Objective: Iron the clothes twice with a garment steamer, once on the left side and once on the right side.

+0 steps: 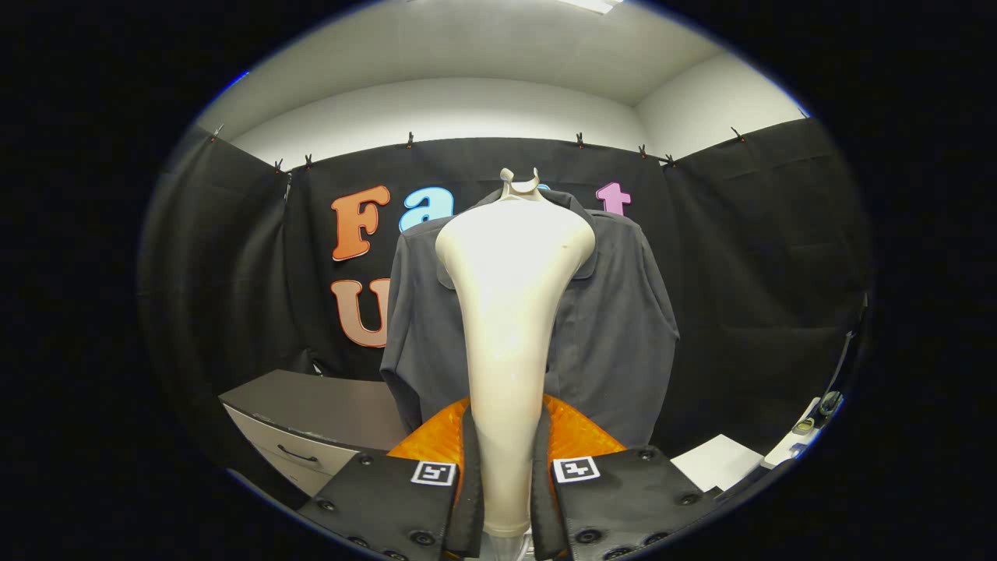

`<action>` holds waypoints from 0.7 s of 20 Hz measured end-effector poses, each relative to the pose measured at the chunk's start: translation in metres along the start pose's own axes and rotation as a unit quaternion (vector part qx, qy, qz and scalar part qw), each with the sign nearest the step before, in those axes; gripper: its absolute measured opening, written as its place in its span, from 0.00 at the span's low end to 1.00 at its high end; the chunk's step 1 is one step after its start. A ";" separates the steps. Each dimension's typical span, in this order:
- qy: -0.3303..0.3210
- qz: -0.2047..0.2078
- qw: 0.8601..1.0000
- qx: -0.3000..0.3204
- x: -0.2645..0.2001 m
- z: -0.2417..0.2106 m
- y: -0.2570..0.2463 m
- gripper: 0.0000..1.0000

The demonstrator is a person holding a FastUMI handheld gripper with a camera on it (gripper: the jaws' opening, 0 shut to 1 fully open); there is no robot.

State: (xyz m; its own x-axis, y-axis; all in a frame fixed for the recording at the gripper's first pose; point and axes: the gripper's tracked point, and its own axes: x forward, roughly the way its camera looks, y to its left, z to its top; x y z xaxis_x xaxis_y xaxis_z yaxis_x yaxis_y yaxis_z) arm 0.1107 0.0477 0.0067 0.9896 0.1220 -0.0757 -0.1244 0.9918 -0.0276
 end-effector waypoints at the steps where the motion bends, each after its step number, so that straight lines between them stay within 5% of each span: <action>1: 0.000 -0.001 1.000 0.000 0.001 0.001 -0.001 0.32; 14: 0.004 -0.010 1.000 0.001 0.006 0.001 -0.005 0.32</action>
State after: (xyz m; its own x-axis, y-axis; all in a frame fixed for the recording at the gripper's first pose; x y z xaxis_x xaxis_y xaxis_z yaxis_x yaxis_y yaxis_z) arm 0.1174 0.0433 0.0070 0.9913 0.1014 -0.0835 -0.1039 0.9942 -0.0265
